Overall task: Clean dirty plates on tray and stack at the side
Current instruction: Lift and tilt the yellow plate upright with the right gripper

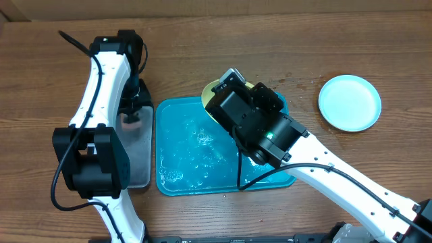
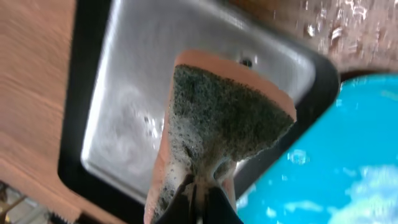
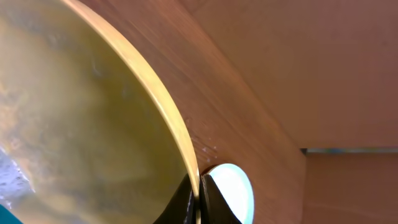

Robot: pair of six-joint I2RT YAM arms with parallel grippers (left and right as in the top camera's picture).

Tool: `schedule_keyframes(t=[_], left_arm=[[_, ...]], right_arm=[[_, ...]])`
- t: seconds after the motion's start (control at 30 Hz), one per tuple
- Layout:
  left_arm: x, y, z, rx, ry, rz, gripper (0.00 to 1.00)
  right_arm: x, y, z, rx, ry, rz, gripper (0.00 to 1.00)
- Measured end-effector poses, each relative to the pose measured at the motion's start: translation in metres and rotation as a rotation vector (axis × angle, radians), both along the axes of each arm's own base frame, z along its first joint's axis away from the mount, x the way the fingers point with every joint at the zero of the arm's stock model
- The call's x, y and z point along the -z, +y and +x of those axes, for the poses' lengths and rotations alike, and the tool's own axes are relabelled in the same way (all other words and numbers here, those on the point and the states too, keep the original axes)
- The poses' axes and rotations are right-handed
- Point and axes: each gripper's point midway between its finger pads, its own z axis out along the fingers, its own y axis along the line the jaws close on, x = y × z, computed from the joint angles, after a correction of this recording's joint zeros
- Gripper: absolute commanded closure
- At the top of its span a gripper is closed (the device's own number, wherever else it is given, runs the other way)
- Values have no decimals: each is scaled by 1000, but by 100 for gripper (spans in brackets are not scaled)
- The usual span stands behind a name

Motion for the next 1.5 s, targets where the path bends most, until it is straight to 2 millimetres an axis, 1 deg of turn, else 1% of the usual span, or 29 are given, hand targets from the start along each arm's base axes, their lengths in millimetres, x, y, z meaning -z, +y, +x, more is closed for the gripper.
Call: schedule_keyframes(t=[0.07,0.13,0.3,0.37,0.43,0.57,0.63,0.73,0.8,0.93,1.03,1.1,1.23,1.5], left_arm=[[5,5,0,1,-20,36,95],[15,8,-7,-16,-38,64,95],[36,12,-38,-58,-72,86,96],[38,13,-49,-72,-115,88,96],[36,13,-60,-85,-152,87,95],[30,14,-67,-95,-262,82,96],[32,14,-71,-101,-275,76,96],[46,17,-82,-119,-245,59,96],[52,19,-90,-135,-224,50,95],[54,24,-93,-163,-217,38,96],[55,28,-94,-188,-219,23,96],[56,30,-93,-205,-224,7,96],[57,31,-90,-209,-238,-28,96],[58,24,-84,-182,-254,-80,96]], right_arm=[[-1,-2,0,3,-2,-14,96],[-1,-3,0,4,-4,-21,96],[0,-2,0,-2,2,-22,96],[1,-1,-1,-7,8,-17,96],[1,-1,-1,-9,12,-17,96],[0,-1,0,-6,2,-14,96],[-8,-2,5,15,-46,-11,96],[-33,-2,15,62,-181,-25,96],[-48,3,16,64,-249,-56,96],[-68,23,3,20,-328,-115,96],[-76,41,-15,-29,-361,-175,96],[-81,49,-26,-50,-381,-209,96],[-90,55,-43,-56,-422,-277,96],[-104,61,-65,-60,-476,-379,96]])
